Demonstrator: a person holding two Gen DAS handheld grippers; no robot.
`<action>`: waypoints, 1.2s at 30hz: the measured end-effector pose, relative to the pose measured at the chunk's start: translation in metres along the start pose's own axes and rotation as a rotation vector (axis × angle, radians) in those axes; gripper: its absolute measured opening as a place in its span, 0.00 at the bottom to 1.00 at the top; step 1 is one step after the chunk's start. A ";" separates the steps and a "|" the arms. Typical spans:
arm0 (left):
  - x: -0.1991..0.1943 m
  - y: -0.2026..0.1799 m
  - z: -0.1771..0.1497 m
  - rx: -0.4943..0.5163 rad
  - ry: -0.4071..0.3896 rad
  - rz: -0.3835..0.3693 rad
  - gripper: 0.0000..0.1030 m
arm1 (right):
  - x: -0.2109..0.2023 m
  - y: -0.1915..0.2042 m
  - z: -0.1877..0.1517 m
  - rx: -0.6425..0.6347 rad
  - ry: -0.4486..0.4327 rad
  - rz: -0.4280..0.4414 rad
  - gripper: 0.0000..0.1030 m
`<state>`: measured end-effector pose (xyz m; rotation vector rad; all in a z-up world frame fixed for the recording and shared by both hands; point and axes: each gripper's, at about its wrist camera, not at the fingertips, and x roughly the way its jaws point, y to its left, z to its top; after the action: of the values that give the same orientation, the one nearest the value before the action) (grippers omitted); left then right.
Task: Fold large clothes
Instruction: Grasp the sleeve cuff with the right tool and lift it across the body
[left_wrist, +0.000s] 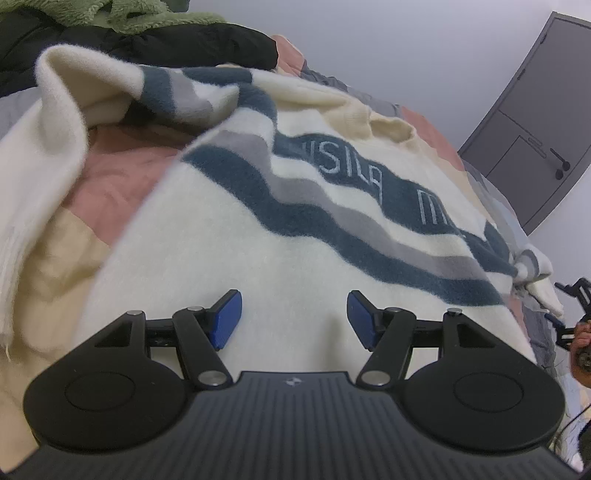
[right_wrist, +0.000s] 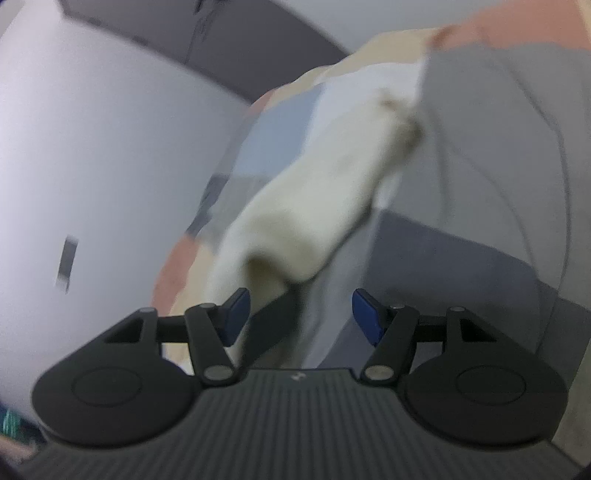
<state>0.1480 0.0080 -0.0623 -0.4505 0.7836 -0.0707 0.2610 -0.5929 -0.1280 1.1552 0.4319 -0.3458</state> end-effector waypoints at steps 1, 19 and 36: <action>0.000 0.000 0.000 -0.002 -0.002 -0.001 0.66 | 0.003 -0.005 0.001 0.013 -0.025 0.002 0.63; 0.015 -0.005 0.004 -0.032 -0.047 0.043 0.67 | 0.070 -0.015 0.099 -0.199 -0.237 -0.055 0.13; 0.020 -0.019 0.008 0.030 -0.020 0.122 0.67 | -0.004 0.053 0.167 -0.430 -0.356 -0.117 0.11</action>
<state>0.1696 -0.0111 -0.0626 -0.3738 0.7875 0.0356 0.3074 -0.7283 -0.0276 0.6336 0.2426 -0.5218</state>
